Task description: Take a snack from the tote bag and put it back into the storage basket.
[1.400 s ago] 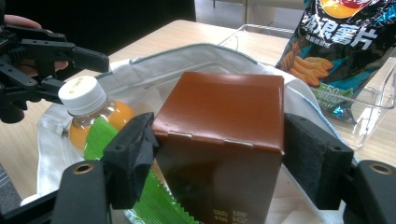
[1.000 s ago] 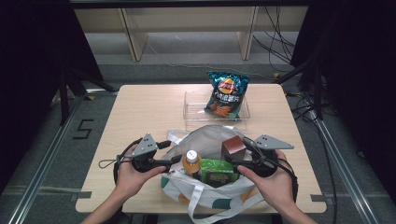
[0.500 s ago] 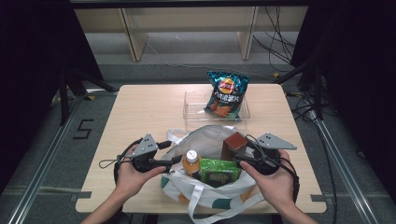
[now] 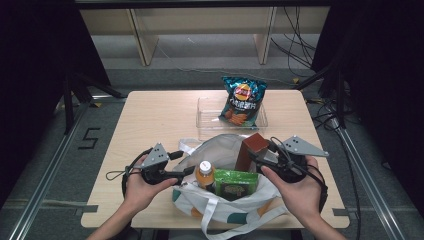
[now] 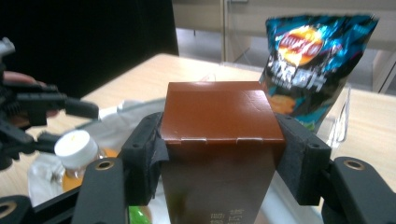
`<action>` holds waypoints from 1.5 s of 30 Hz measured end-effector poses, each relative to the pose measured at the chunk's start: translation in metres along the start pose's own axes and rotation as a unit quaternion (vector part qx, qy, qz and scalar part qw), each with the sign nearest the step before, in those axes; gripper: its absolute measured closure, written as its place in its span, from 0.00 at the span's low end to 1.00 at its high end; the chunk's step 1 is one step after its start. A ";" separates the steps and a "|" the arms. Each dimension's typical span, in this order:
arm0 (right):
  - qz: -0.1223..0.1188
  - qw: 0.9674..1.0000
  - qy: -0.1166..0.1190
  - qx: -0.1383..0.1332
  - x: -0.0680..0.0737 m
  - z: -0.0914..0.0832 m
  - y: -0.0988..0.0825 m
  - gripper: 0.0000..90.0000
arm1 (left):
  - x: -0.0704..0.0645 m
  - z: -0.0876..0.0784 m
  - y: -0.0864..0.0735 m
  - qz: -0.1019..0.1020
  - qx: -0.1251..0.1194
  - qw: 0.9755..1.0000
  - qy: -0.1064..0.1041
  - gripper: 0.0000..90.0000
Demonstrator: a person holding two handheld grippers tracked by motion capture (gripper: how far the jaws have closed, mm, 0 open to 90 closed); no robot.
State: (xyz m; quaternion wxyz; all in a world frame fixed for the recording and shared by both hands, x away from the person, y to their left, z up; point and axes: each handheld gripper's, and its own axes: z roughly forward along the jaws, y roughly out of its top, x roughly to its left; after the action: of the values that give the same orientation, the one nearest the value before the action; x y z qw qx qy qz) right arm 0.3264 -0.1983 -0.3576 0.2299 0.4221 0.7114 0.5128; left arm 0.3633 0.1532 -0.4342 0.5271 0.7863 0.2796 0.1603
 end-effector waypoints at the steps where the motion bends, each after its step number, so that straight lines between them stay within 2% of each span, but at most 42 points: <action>1: 0.000 1.000 0.000 0.000 0.000 0.000 0.000 0.44 | 0.000 0.000 0.000 0.000 0.000 1.000 0.000 0.36; 4: 0.003 1.000 0.000 -0.013 -0.002 -0.006 0.011 0.44 | -0.001 0.000 0.000 -0.003 0.000 1.000 0.002 0.36; 6: 0.015 1.000 0.000 -0.024 -0.003 -0.009 0.016 0.44 | -0.001 0.000 0.000 -0.004 0.000 1.000 0.002 0.36; 8: 0.009 1.000 0.001 -0.029 -0.004 -0.010 0.019 0.44 | 0.000 0.000 0.000 -0.003 0.001 1.000 0.002 0.36; 9: 0.019 0.999 0.005 -0.032 -0.003 -0.012 0.021 0.44 | 0.000 0.000 0.000 0.000 0.000 1.000 -0.003 0.36; 11: 0.021 0.999 0.002 -0.034 -0.004 -0.016 0.028 0.44 | 0.000 0.001 -0.001 -0.004 0.001 1.000 0.000 0.36; 12: 0.012 0.999 0.003 -0.044 -0.006 -0.015 0.030 0.44 | -0.001 0.000 -0.001 -0.004 0.002 1.000 0.001 0.36; 14: 0.017 0.999 0.002 -0.046 -0.006 -0.016 0.032 0.44 | 0.000 0.001 -0.001 -0.004 0.003 1.000 0.001 0.36; 15: 0.008 0.999 -0.001 -0.050 -0.007 -0.017 0.034 0.44 | 0.000 0.001 -0.001 -0.002 0.004 1.000 0.000 0.36; 16: 0.014 0.998 -0.001 -0.054 -0.007 -0.018 0.037 0.44 | 0.000 0.001 -0.001 -0.004 0.004 1.000 0.001 0.36; 22: 0.013 0.997 -0.008 -0.078 -0.011 -0.023 0.049 0.44 | -0.001 0.001 -0.001 -0.002 0.003 1.000 0.001 0.36; 26: 0.008 0.996 -0.013 -0.084 -0.012 -0.026 0.053 0.44 | 0.000 0.001 -0.001 0.000 0.003 1.000 0.000 0.36; 28: 0.017 0.996 -0.014 -0.084 -0.012 -0.028 0.057 0.44 | -0.001 0.001 -0.001 -0.003 0.003 1.000 0.001 0.36; 29: 0.011 0.996 -0.017 -0.091 -0.014 -0.029 0.059 0.44 | -0.001 0.001 -0.001 -0.003 0.003 1.000 0.001 0.36; 34: 0.023 0.995 -0.016 -0.100 -0.013 -0.033 0.065 0.45 | -0.001 0.001 -0.001 -0.003 0.003 1.000 0.001 0.36; 37: 0.012 0.994 -0.018 -0.106 -0.015 -0.036 0.070 0.45 | -0.001 0.001 -0.001 0.000 0.003 1.000 -0.001 0.36; 45: 0.005 0.992 -0.019 -0.123 -0.017 -0.041 0.080 0.45 | -0.001 0.001 0.000 0.001 0.003 1.000 -0.001 0.36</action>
State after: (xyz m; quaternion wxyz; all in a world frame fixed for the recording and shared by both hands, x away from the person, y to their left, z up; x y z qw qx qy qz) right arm 0.3335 -0.2245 -0.2707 0.2907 0.4037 0.6363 0.5897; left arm 0.3629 0.1522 -0.4349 0.5246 0.7884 0.2788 0.1595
